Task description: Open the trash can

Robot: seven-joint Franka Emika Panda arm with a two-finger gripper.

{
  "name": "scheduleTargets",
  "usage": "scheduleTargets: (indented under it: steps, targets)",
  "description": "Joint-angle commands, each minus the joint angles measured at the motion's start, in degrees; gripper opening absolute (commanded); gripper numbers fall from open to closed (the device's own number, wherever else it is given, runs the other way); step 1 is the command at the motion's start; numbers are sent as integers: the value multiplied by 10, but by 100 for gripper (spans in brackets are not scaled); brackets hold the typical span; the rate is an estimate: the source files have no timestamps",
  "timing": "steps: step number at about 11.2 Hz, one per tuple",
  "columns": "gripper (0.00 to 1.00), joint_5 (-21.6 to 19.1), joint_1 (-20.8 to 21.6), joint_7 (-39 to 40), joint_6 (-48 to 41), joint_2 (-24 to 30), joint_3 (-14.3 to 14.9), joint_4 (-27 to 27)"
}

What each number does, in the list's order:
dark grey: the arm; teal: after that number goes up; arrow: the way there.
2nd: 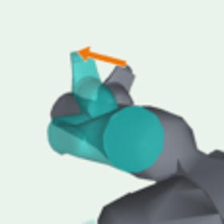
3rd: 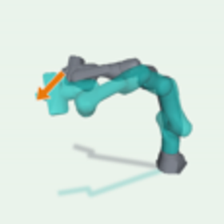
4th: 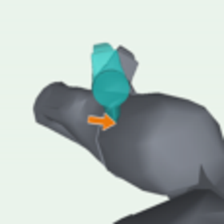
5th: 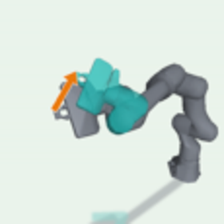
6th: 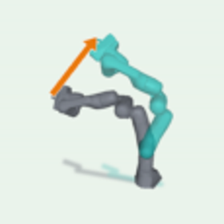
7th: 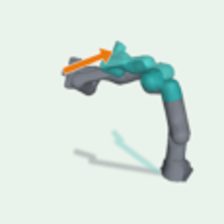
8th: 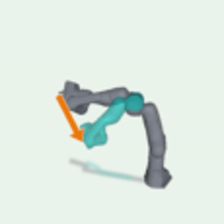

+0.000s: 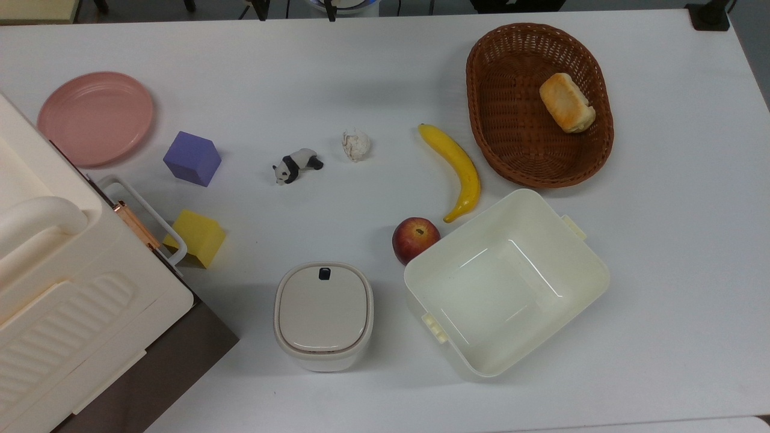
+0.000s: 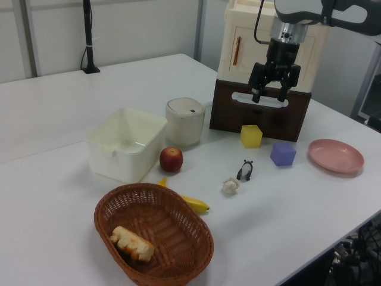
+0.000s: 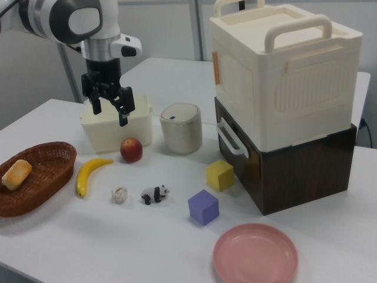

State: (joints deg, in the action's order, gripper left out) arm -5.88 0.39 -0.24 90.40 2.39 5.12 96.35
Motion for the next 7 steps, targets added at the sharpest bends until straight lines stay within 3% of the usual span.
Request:
scheduleTargets:
  steps: [1, 3, 7]
  targets:
    - [100, 20, 7, 52, 20, 21, -23, 24]
    - [100, 12, -42, 46, 24, 19, -76, 24]
    - [100, 13, -44, 48, 19, 17, -79, 23]
